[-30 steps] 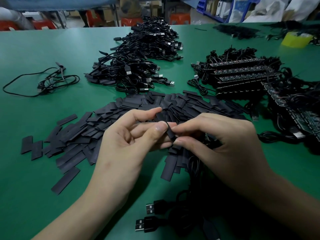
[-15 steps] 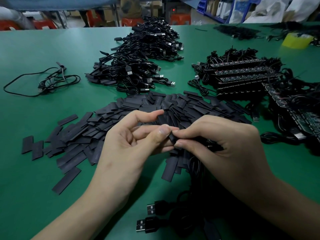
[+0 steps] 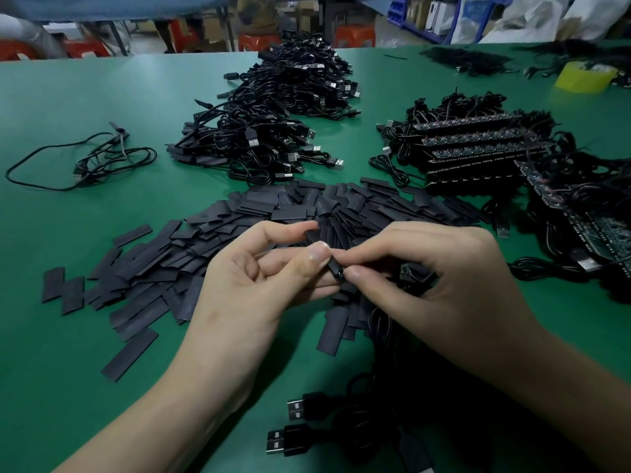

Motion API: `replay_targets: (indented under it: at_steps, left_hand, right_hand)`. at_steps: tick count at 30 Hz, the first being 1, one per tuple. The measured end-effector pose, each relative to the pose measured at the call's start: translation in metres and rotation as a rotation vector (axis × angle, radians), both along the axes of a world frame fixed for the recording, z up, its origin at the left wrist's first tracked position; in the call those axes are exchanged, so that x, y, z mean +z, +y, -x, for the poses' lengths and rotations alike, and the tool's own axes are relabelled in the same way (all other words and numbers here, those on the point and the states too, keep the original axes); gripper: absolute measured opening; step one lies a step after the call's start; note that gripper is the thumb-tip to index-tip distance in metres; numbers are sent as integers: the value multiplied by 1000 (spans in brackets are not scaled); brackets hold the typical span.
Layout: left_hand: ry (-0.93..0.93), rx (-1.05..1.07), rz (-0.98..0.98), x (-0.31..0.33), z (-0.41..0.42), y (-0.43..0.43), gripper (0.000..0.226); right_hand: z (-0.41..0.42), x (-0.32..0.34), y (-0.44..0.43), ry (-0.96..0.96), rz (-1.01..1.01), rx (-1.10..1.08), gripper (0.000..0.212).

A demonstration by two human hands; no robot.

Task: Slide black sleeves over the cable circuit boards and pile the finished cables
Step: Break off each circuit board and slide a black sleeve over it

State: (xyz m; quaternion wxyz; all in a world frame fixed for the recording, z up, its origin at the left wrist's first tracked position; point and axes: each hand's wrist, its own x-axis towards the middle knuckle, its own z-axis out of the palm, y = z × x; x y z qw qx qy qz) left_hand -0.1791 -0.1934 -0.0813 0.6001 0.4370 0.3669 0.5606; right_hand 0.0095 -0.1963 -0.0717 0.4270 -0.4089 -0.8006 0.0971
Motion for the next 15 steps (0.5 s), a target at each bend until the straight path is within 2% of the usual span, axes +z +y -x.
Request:
replay_targets:
  at_steps: [6,15]
  left_hand:
    - [59,-6,-18,0,0,0,32]
    - [66,-3,-13,3,0,-1,33]
  right_hand:
    - [-2,1,-2,-116,-34,-35,10]
    - [0,-5,-3,-112,-115,-79,9]
